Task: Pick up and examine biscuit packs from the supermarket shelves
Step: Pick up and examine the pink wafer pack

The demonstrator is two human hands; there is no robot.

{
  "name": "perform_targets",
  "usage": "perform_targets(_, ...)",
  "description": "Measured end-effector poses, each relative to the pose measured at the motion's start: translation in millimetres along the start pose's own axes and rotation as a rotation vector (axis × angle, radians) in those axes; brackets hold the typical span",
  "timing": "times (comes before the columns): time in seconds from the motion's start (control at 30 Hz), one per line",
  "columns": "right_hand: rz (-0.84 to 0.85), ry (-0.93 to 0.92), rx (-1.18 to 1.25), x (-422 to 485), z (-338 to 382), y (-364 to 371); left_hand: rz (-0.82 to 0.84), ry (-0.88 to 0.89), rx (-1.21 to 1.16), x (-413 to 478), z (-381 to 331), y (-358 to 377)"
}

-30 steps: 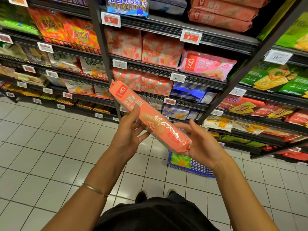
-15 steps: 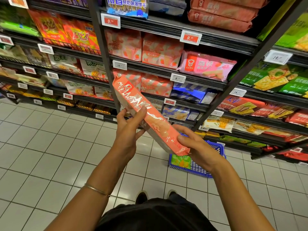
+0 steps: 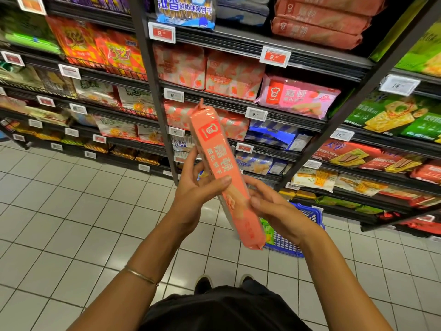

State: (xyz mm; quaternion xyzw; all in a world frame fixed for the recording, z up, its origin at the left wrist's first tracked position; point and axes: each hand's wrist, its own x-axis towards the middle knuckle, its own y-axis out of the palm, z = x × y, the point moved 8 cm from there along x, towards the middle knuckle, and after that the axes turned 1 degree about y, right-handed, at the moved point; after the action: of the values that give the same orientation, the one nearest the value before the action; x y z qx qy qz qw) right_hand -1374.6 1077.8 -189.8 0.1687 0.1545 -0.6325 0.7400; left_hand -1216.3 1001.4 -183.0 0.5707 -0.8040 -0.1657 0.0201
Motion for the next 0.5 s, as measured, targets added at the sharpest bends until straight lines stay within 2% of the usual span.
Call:
perform_targets(0.13, -0.024, -0.065, 0.028, 6.8, 11.1, 4.0, 0.085, 0.004, 0.053, -5.1, 4.6, 14.0)
perform_targets(0.37, -0.109, -0.158, 0.101, 5.4, 15.1, 0.3, 0.127, 0.002, 0.093, -4.3, 2.6, 17.7)
perform_targets(0.5, -0.085, -0.117, 0.276, 2.6, 12.4, -0.5, 0.128, -0.072, 0.051, -6.1, 6.3, 13.5)
